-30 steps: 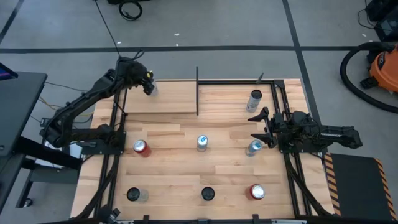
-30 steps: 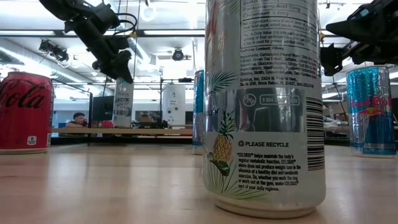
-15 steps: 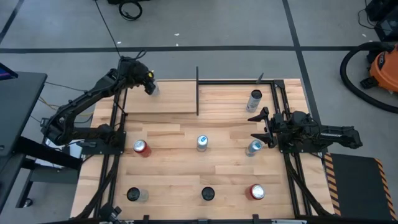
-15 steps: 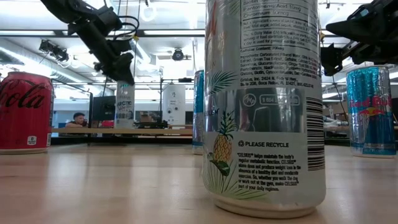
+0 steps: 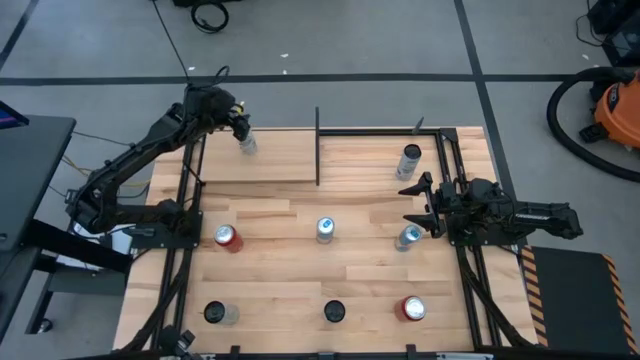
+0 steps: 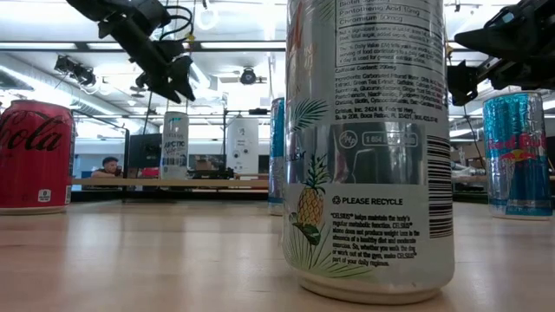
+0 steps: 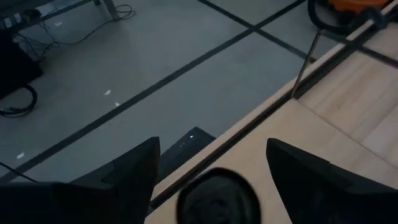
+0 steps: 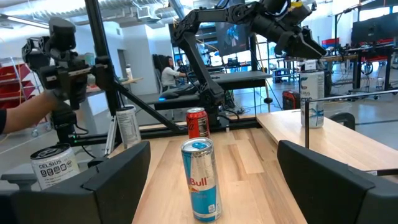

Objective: Place canned beverage on shelf
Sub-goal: Put the blue-white soda can on the shelf

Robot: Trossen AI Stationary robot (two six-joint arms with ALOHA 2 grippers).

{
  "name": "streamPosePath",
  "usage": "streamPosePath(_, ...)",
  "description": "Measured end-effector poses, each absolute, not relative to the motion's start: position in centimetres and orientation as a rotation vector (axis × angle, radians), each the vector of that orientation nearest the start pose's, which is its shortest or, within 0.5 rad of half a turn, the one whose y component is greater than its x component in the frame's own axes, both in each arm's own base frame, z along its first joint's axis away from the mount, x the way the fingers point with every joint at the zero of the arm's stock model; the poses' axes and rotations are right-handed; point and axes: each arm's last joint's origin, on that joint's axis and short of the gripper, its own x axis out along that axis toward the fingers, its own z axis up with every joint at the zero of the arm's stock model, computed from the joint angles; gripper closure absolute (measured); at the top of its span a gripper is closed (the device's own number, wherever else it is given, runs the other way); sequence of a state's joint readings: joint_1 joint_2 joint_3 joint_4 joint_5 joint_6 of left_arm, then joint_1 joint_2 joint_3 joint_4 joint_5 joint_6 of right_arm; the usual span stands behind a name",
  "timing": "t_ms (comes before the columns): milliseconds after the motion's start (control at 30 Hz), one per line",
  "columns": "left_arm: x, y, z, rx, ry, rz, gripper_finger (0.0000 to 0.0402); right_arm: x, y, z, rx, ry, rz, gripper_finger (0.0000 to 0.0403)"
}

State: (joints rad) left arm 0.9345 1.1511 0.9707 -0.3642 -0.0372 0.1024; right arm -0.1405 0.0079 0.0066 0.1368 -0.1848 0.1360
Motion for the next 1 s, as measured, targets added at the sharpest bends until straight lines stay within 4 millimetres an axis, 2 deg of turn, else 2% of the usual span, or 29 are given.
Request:
streamPosePath(133,15.7,19.1,30.9,-0.158,0.55,0.868,0.0106,9.6,-0.8,17.8,0.114,-0.131,0.054,0.0042)
streamPosePath(400,19.1,16.2,31.6,-0.101,0.474,0.721,0.0106,9.6,-0.8,17.8,0.114,-0.131,0.053,0.0042)
streamPosePath(667,21.0,13.6,31.7,-0.091,0.465,0.606,0.0106,9.6,-0.8,17.8,0.114,-0.131,0.054,0.0042)
streamPosePath(833,21.4,11.8,32.4,-0.065,0.427,0.54,0.0106,9.6,-0.8,17.8,0.114,-0.131,0.053,0.0042)
streamPosePath(1000,20.7,10.0,33.7,-0.062,0.365,0.493,0.0106,9.6,-0.8,17.8,0.101,-0.127,0.052,0.0042)
